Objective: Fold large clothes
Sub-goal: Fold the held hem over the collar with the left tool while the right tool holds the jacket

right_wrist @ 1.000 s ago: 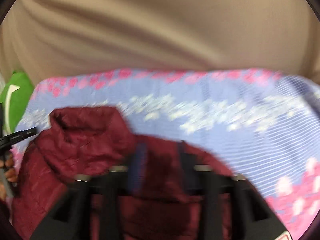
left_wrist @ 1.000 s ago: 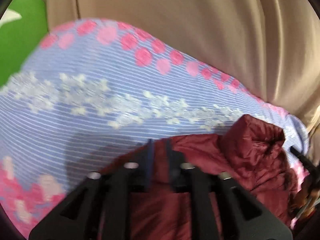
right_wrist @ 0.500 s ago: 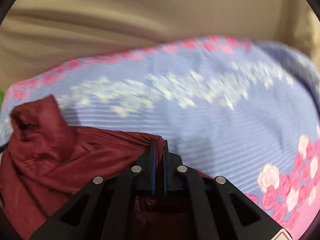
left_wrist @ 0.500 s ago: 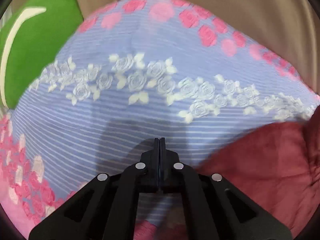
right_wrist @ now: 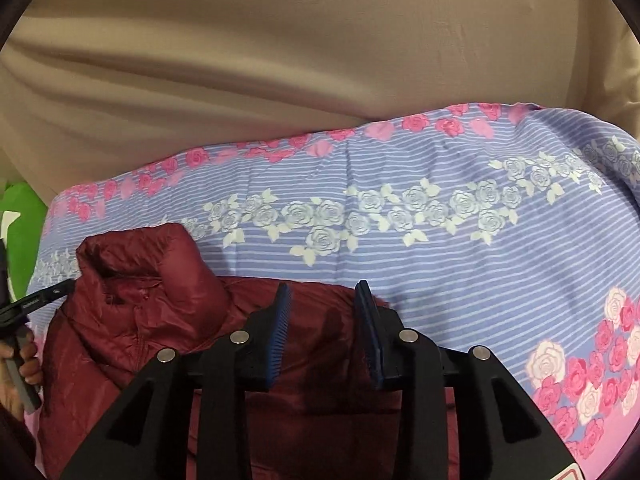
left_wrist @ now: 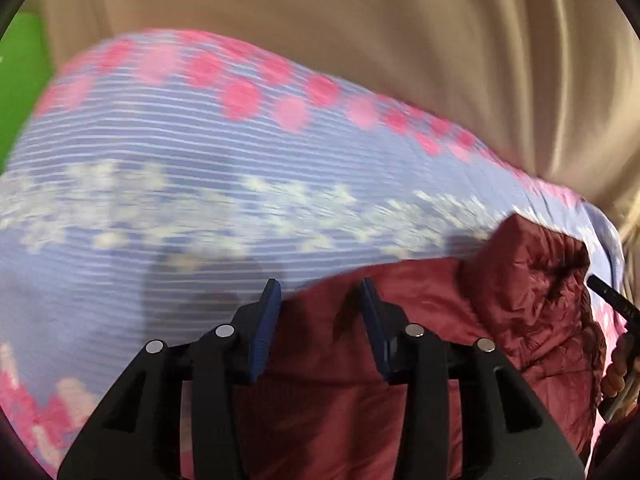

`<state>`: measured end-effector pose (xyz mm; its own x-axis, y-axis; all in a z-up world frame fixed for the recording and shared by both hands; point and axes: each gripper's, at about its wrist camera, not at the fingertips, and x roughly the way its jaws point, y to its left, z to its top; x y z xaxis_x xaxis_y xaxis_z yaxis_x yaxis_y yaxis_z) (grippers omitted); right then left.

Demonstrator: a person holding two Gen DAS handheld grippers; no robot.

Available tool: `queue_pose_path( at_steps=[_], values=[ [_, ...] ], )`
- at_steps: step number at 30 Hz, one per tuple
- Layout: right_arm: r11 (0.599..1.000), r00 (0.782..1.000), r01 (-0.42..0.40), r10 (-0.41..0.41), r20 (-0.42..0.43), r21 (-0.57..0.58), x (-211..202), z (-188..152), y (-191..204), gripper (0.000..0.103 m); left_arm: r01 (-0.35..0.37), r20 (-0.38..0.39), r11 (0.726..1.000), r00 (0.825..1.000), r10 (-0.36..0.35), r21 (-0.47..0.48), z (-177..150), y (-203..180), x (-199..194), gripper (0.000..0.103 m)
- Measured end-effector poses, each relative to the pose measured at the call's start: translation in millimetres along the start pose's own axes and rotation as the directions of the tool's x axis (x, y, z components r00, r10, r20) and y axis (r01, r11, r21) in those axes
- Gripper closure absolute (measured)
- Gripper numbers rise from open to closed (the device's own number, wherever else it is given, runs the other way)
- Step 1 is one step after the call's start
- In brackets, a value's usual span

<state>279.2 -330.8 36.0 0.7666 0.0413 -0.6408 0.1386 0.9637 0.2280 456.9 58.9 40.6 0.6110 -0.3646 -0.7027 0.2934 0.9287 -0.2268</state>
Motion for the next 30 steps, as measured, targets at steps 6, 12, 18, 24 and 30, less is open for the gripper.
queue_pose_path(
  at_steps=[6,12,18,24,30],
  values=[
    [0.989,0.987,-0.137,0.132,-0.091,-0.048,17.4,-12.1,32.1,0.087,-0.129,-0.025,0.991,0.991,0.130,0.033,-9.5,-9.0,20.5,0.096],
    [0.971,0.989,-0.092,0.064,-0.132,-0.221,50.2,-25.6,90.0,0.103,-0.248,0.009,0.969,0.969,0.248,-0.009,-20.4,13.2,8.3,0.097],
    [0.990,0.988,-0.137,0.136,-0.077,-0.012,30.3,-7.5,51.0,0.101,-0.242,0.110,0.970,0.965,0.239,0.015,-21.4,-3.9,-26.9,0.096],
    [0.919,0.944,-0.309,0.266,-0.193,-0.245,29.1,-29.7,131.6,0.099,0.038,0.007,0.974,0.999,-0.041,0.224,-33.7,-87.1,-31.1,0.090],
    [0.942,0.958,-0.233,0.179,-0.224,-0.243,66.3,-24.3,116.3,0.103,0.016,-0.084,0.977,0.996,0.002,0.211,-33.6,-87.3,18.8,0.091]
  ],
)
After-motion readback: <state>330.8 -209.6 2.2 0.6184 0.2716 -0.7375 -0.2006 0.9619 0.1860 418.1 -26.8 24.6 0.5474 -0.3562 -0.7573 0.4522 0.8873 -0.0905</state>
